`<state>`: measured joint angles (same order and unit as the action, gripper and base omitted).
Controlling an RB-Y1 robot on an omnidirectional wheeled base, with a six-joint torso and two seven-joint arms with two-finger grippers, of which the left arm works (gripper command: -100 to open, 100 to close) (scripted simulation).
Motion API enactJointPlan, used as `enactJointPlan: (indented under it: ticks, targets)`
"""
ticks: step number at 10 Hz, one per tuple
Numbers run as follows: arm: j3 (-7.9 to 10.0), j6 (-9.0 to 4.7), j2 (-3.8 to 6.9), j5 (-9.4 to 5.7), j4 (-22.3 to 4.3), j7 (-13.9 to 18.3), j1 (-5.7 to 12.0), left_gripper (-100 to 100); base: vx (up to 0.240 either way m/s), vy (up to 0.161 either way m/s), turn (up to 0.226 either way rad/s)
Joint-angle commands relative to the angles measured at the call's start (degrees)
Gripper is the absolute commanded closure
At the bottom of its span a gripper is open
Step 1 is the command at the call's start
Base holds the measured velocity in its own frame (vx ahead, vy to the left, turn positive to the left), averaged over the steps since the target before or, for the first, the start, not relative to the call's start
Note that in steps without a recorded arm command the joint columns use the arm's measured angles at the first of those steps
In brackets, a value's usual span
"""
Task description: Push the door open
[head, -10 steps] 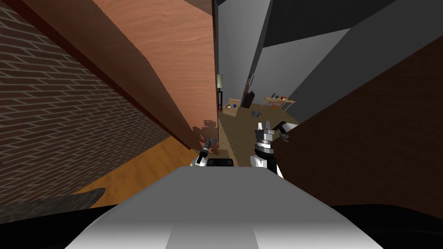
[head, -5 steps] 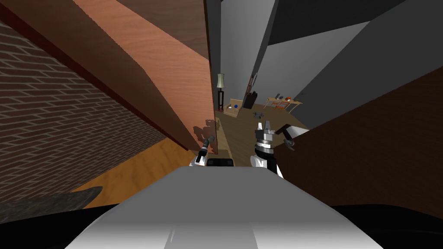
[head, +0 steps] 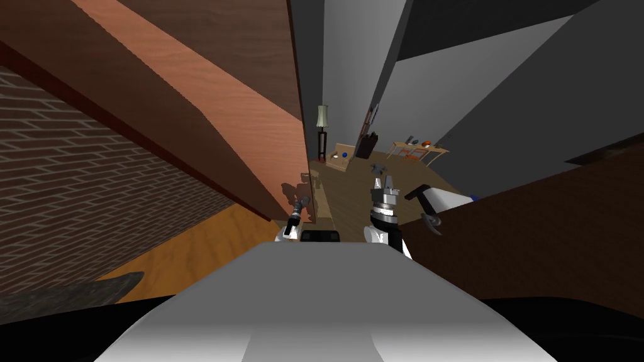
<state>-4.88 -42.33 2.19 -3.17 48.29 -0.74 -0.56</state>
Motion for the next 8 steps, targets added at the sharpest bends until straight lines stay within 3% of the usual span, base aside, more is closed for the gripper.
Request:
enactJointPlan:
  ticks: [1, 8]
  targets:
    - [0.63, -0.02, 0.34, -0.28, -0.1, -0.19, 0.07, 100, 0.131, -0.011, 0.029]
    - [4.37, -0.17, 1.52, -1.97, -0.67, -1.35, 0.45, 100, 0.188, -0.067, 0.046]
